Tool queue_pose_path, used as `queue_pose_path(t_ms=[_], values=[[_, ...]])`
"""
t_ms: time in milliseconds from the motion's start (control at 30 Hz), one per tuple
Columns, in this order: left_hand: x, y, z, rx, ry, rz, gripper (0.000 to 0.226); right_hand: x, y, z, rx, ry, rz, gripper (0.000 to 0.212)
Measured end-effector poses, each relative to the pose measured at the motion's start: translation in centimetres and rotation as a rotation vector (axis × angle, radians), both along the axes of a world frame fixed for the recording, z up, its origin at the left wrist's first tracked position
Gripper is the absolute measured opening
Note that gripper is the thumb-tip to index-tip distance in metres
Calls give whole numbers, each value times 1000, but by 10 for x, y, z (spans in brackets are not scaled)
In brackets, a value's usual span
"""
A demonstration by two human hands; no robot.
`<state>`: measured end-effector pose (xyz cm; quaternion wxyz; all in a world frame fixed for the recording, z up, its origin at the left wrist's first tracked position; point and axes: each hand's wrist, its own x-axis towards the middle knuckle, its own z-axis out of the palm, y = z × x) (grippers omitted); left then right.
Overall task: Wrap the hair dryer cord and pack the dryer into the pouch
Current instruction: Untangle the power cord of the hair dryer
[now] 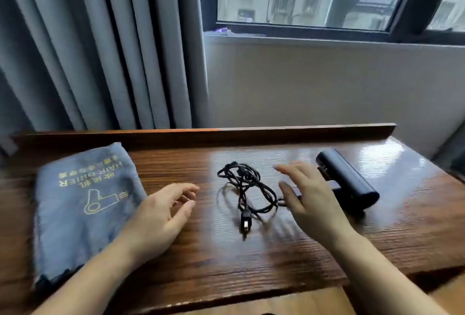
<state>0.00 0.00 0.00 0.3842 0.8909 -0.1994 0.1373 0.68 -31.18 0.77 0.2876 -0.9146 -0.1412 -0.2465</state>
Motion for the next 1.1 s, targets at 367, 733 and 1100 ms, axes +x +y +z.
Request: queue_pose_path(t_ms=[367,733,1100], values=[[-15,-5,-34,442,-20,-56,62,-4,-21,-30,-507,325,-211,53],[-9,-3,17,96,-184,71,39,25,42,-19,-195,388,357,43],[0,13,5,290,1,-78,57,14,77,1,380,261,208,26]])
